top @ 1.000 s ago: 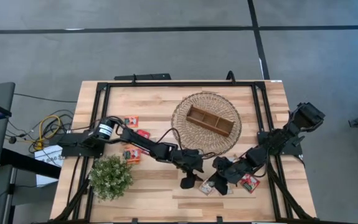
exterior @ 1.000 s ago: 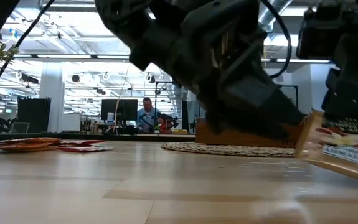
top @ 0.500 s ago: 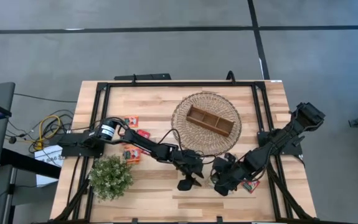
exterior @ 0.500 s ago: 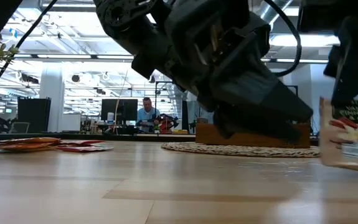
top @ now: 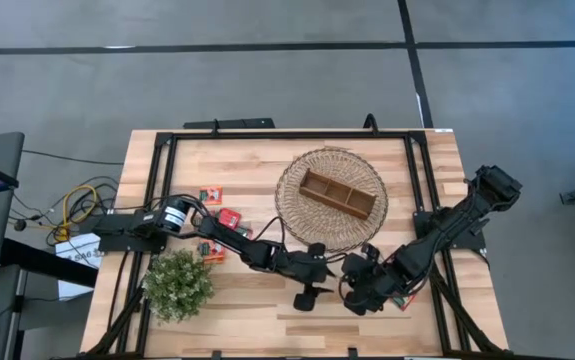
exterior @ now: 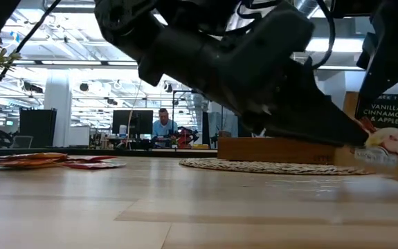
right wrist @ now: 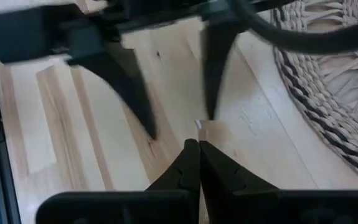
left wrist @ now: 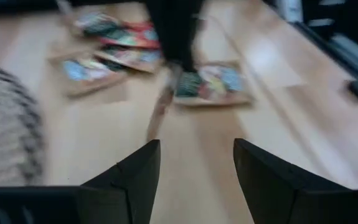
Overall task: Pick & Place Tea
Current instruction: Put the brown tea bag into the middle section of the wooden organizer
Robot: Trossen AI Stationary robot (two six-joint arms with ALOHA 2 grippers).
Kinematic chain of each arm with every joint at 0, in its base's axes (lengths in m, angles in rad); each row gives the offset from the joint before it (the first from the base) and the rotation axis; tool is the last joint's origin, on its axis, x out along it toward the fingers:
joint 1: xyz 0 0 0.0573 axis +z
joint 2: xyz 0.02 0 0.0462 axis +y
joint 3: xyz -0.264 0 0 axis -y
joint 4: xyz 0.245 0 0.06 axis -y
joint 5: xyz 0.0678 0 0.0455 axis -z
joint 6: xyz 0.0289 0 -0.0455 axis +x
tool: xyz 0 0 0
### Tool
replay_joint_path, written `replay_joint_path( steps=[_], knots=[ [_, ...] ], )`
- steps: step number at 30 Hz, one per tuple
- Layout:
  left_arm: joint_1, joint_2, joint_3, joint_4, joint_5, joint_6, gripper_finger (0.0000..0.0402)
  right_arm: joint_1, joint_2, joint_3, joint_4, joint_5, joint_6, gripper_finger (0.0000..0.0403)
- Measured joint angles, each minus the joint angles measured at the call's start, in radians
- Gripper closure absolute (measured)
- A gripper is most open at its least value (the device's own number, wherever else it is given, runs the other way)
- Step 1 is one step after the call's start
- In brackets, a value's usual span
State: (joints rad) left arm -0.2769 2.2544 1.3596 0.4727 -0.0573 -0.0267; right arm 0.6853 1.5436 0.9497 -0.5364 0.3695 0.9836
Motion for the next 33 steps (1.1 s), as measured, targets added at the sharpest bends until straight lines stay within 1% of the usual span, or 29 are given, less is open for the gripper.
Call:
replay_joint_path(
  steps=[4,7,9,10,14,16,18,20,22,29,31,33],
  knots=[
    [-0.003,0.003,0.001,-0.047,-0.106,0.023,0.0205,0.004,0.000,0.000,-0.001,-0.009,0.002,0.0403],
    [-0.013,0.000,0.001,-0.089,-0.131,0.048,0.0205,0.014,0.000,0.000,0.001,-0.012,0.002,0.0403],
    [-0.020,-0.003,0.001,-0.058,-0.149,0.069,0.0205,0.016,0.000,0.000,0.000,-0.013,0.002,0.0403],
    [-0.022,-0.003,0.001,-0.031,-0.142,0.084,0.0205,0.016,0.000,0.000,0.000,-0.013,0.002,0.0403],
    [-0.028,0.002,0.001,0.068,-0.045,0.106,0.0205,0.014,0.000,0.000,0.000,-0.012,0.001,0.0403],
    [-0.029,0.002,0.001,0.083,-0.034,0.104,0.0206,0.014,0.000,0.000,-0.001,-0.011,0.001,0.0403],
    [-0.029,0.002,0.001,0.083,-0.053,0.102,0.0215,0.014,0.000,0.000,0.001,-0.011,0.000,0.0403],
    [-0.024,0.004,0.001,0.085,-0.069,0.101,0.0234,0.013,0.000,0.000,0.001,-0.005,0.000,0.0403],
    [-0.019,0.004,0.001,0.087,-0.070,0.093,0.0261,0.013,0.000,0.000,0.004,-0.003,0.000,0.0403],
    [-0.017,0.004,0.001,0.091,-0.068,0.083,0.0380,0.013,0.000,-0.001,0.013,0.000,-0.016,0.0403],
    [-0.017,0.004,0.001,0.090,-0.068,0.083,0.0395,0.013,0.000,-0.001,0.031,0.000,-0.024,0.0402],
    [-0.017,0.004,0.001,0.087,-0.067,0.087,0.0398,0.006,0.000,-0.001,0.049,-0.002,-0.024,0.0397]
  ],
)
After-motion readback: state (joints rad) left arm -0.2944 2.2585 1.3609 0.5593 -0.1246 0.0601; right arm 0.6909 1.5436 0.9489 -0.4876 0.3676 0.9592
